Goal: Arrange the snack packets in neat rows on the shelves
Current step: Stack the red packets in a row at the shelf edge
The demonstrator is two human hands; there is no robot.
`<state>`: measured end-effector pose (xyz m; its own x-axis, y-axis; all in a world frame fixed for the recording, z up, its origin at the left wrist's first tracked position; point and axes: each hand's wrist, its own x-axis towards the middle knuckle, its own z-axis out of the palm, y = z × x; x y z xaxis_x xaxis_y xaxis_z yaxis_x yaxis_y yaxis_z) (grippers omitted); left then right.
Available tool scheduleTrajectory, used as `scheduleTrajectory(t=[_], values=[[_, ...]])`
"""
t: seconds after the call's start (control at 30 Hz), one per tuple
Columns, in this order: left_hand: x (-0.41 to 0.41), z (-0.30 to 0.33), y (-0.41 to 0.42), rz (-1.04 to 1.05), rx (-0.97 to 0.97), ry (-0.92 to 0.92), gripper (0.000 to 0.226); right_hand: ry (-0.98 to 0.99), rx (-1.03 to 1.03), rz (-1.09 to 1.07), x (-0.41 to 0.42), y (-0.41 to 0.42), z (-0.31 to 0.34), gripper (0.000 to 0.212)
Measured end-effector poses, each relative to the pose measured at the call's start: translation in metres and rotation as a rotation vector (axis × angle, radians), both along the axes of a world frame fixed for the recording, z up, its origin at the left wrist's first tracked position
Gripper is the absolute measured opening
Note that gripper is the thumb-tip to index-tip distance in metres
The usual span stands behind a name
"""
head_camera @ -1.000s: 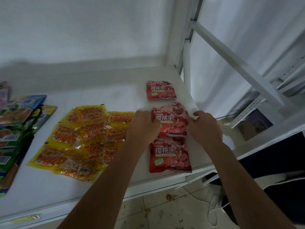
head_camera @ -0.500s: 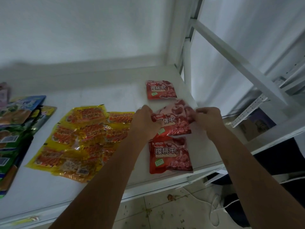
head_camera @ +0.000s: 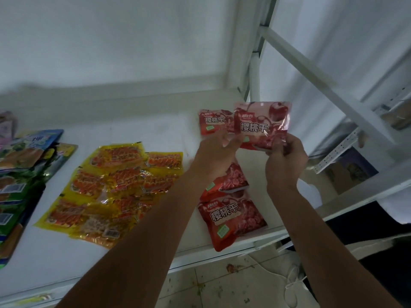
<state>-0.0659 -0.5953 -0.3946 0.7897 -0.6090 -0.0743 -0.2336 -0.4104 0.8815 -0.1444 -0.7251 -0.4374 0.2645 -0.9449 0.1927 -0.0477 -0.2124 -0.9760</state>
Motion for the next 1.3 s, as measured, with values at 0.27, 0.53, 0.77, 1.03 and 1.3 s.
scheduleTrajectory(t=[0.27, 0.53, 0.77, 1.03, 1.3], values=[[0.01, -0.004, -0.004, 0.273, -0.253, 0.196, 0.033, -0.114, 0.367, 0.319, 0.004, 0.005, 0.007, 0.012], [0.013, -0.005, 0.019, 0.207, -0.196, 0.21, 0.004, 0.037, 0.298, 0.534, 0.002, 0.01, 0.009, 0.018], [0.01, -0.001, 0.022, 0.201, -0.118, 0.125, 0.02, -0.035, 0.366, 0.617, -0.006, 0.022, 0.011, 0.013], [0.006, -0.013, 0.019, 0.232, -0.16, 0.142, 0.018, 0.028, 0.337, 0.583, -0.007, 0.016, 0.012, 0.007], [0.008, -0.017, 0.013, 0.227, -0.044, 0.093, 0.012, 0.149, 0.371, 0.577, -0.001, 0.018, 0.01, 0.008]])
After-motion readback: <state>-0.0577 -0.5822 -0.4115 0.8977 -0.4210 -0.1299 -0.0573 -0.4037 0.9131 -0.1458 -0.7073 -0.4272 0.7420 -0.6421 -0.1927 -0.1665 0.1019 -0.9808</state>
